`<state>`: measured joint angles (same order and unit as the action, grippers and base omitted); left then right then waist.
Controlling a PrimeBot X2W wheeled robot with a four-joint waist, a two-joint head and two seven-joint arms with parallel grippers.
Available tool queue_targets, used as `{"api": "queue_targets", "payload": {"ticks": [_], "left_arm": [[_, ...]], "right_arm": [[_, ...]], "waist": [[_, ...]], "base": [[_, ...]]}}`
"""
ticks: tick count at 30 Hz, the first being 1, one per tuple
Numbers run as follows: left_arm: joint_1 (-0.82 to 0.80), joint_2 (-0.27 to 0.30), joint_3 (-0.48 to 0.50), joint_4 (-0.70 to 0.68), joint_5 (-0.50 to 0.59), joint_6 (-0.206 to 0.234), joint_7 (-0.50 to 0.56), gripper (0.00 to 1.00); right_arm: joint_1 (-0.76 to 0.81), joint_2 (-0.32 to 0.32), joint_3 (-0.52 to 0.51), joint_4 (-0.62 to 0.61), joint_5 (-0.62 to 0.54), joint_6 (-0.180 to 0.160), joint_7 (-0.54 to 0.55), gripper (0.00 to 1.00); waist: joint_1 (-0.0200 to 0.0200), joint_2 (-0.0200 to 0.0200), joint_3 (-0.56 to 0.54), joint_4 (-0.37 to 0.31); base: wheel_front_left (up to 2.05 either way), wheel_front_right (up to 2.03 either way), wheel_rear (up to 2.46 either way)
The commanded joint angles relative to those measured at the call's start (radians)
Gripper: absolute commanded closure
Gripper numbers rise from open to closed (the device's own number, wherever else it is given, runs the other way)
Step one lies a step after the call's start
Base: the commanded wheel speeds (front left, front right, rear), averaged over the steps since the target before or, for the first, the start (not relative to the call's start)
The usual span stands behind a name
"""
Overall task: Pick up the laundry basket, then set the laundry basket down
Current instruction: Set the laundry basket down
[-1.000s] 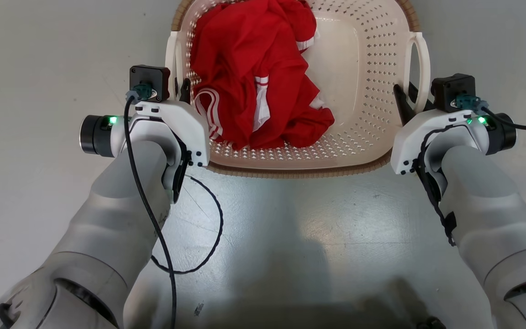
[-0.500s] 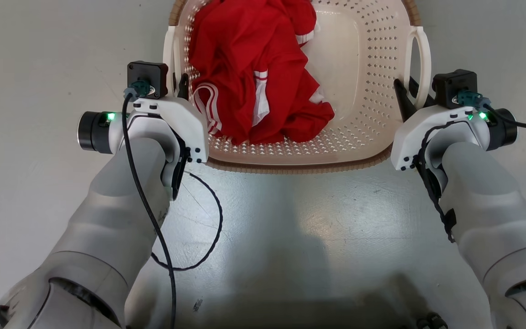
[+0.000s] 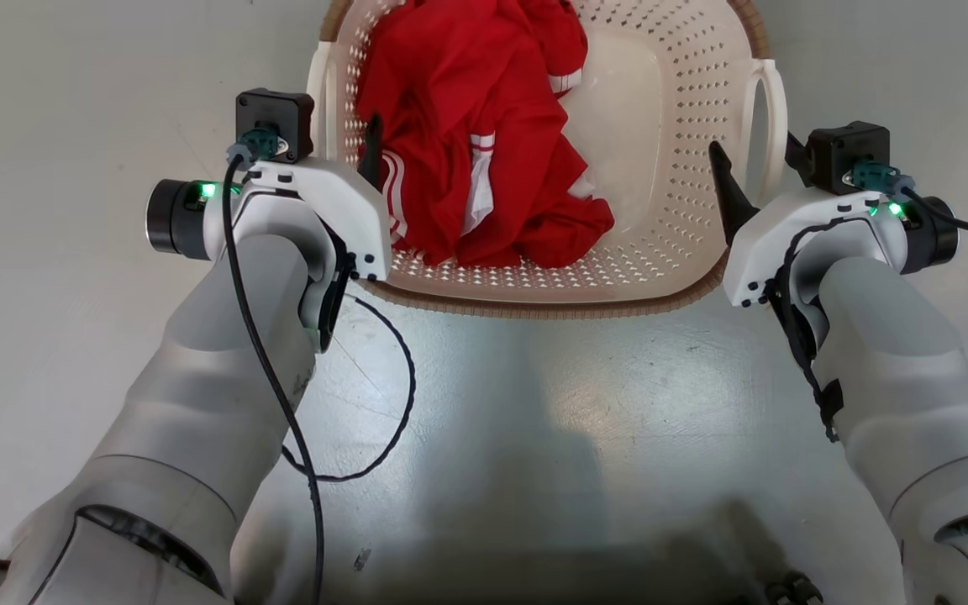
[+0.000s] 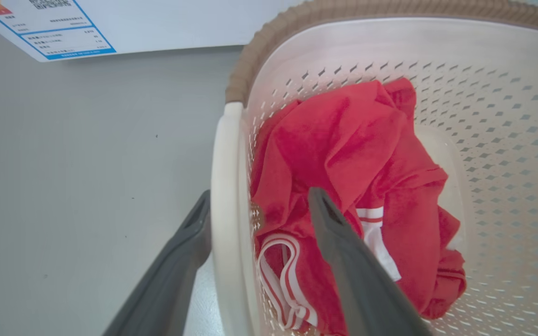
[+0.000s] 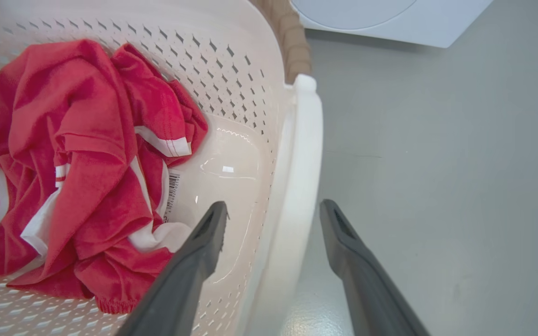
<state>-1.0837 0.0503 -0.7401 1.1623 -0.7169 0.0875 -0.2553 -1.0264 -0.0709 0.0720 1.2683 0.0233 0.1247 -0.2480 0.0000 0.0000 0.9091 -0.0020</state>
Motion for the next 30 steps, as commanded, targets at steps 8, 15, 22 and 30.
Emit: {"api": "queue_targets", "payload": {"ticks": [8, 15, 22, 30], "left_arm": [[0.047, 0.043, 0.076, -0.016, 0.056, -0.019, -0.006, 0.0], [0.078, 0.045, 0.117, -0.017, 0.08, -0.025, -0.006, 0.0], [0.135, 0.042, 0.179, -0.052, 0.111, -0.001, -0.006, 0.0], [0.255, 0.037, 0.28, -0.154, 0.169, -0.006, -0.006, 0.0]], "right_arm": [[0.074, 0.021, 0.012, -0.036, 0.023, 0.006, -0.014, 0.0], [0.101, 0.021, -0.004, -0.07, 0.024, 0.006, -0.014, 0.0], [0.149, 0.021, -0.013, -0.125, 0.039, 0.006, -0.014, 0.0], [0.229, 0.021, -0.032, -0.196, 0.051, 0.006, -0.014, 0.0]], "waist": [[0.0, 0.0, -0.045, -0.013], [0.0, 0.0, -0.093, -0.022], [0.0, 0.0, -0.177, -0.032], [0.0, 0.0, -0.318, -0.037]], "base": [[0.0, 0.0, 0.0], [0.0, 0.0, 0.0], [0.0, 0.0, 0.0], [0.0, 0.0, 0.0]]}}
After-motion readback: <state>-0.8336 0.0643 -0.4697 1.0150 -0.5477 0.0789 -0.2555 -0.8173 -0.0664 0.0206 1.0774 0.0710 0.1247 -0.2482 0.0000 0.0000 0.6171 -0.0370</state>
